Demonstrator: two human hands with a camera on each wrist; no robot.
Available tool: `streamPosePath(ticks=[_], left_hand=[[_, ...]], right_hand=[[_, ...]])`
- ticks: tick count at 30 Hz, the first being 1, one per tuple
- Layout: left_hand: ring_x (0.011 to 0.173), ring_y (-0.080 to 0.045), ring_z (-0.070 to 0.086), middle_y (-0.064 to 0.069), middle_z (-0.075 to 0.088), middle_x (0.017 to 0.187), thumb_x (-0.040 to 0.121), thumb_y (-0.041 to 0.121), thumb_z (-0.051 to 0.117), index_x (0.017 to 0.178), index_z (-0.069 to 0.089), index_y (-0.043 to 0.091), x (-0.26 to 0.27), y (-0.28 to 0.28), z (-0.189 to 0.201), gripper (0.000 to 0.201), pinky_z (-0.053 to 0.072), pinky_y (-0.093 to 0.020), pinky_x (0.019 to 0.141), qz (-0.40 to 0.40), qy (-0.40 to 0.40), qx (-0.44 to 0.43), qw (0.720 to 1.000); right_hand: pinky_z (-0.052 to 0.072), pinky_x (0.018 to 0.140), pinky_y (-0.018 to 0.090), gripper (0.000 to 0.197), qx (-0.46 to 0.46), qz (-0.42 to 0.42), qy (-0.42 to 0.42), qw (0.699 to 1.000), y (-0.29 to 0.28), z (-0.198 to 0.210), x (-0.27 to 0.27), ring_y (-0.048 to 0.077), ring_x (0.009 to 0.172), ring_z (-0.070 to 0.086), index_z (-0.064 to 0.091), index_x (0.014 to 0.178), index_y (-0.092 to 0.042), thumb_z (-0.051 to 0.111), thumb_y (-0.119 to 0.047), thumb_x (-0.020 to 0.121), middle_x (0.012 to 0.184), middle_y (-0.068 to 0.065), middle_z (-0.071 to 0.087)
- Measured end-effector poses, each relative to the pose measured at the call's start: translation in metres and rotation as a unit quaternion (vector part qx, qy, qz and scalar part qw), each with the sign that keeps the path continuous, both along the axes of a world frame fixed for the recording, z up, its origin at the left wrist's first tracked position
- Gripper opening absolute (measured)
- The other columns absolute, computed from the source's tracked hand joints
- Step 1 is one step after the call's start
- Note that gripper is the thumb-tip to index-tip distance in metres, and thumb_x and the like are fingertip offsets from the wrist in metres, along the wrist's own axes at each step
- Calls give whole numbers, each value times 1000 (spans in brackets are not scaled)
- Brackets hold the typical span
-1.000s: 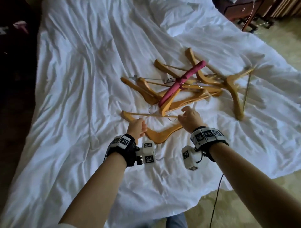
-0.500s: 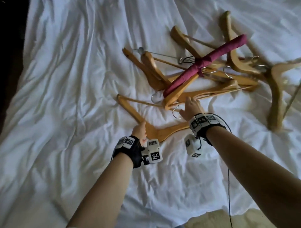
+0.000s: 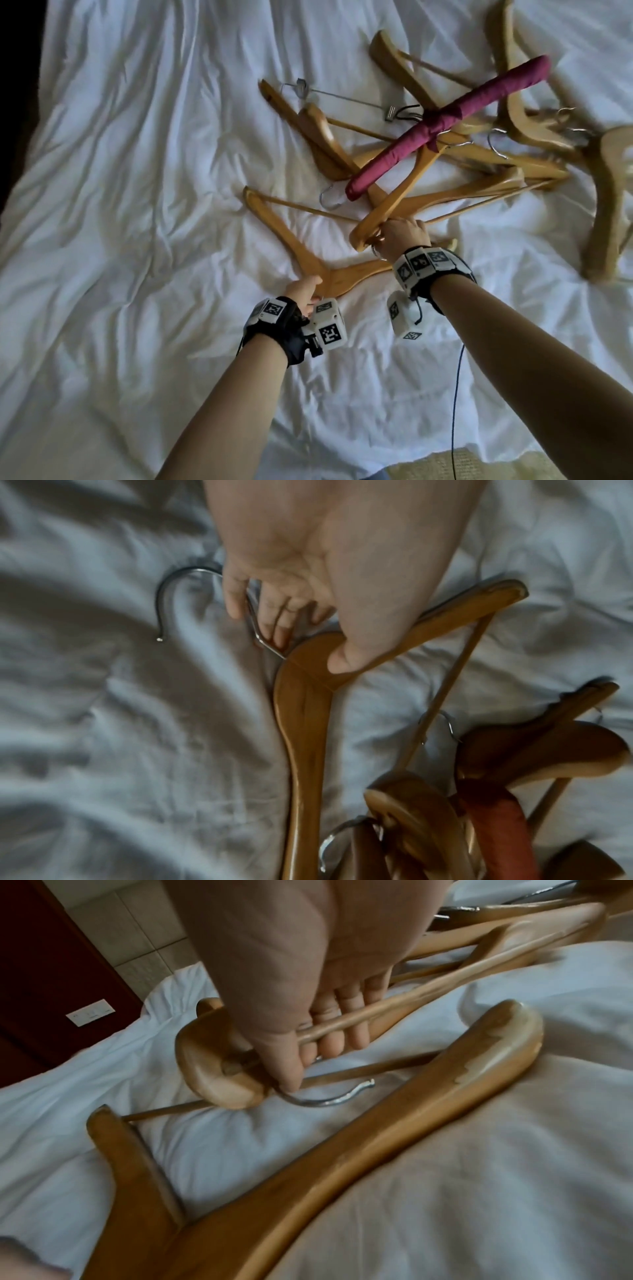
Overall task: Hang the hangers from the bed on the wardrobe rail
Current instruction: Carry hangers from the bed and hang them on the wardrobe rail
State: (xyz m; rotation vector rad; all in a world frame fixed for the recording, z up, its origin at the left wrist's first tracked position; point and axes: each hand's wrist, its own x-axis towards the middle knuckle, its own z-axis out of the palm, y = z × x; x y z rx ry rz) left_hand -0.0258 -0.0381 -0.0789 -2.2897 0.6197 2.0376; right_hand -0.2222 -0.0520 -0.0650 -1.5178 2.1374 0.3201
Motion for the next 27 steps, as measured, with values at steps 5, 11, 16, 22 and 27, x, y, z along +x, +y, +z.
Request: streamPosePath(ticks=[5, 11, 16, 22, 27], left_hand=[[118, -28, 55, -17, 52, 135, 95, 23, 55, 138, 43, 0, 2, 1, 4, 51, 42, -39, 100, -7, 51, 14, 999], [95, -33, 60, -27, 59, 125, 89, 27, 63, 130, 55, -3, 28, -1, -3, 51, 43, -34, 89, -112, 81, 31, 990], [67, -22, 66, -13, 68, 66, 92, 4, 58, 80, 57, 3, 43, -6, 27, 11, 52, -27, 59, -107, 126, 12, 986], [65, -21, 73, -20, 73, 85, 92, -9, 33, 145, 26, 20, 48, -12, 36, 60, 49, -20, 48, -83, 171, -75, 979], [53, -4, 62, -10, 69, 91, 100, 7, 43, 152, 18, 23, 30, -8, 39, 60, 41, -18, 47, -80, 177, -160, 968]], right_hand=[[29, 107, 41, 53, 60, 22, -40, 997, 15, 16, 14, 31, 125, 47, 63, 117, -21, 55, -58, 79, 125, 7, 61], [32, 104, 46, 58, 116, -22, -102, 988, 19, 33, 37, 31, 110, 54, 63, 74, -28, 44, -82, 68, 107, 5, 65], [41, 94, 41, 76, 107, -64, -153, 980, 2, 51, 53, 31, 106, 55, 69, 108, -30, 43, -84, 62, 116, 6, 63], [47, 79, 33, 60, 30, -172, -283, 943, 7, 61, 40, 23, 92, 60, 69, 106, -25, 48, -70, 73, 106, 3, 67], [54, 69, 34, 89, -31, -304, -286, 908, 1, 67, 33, 25, 75, 67, 73, 92, -7, 42, -86, 66, 85, 12, 72]])
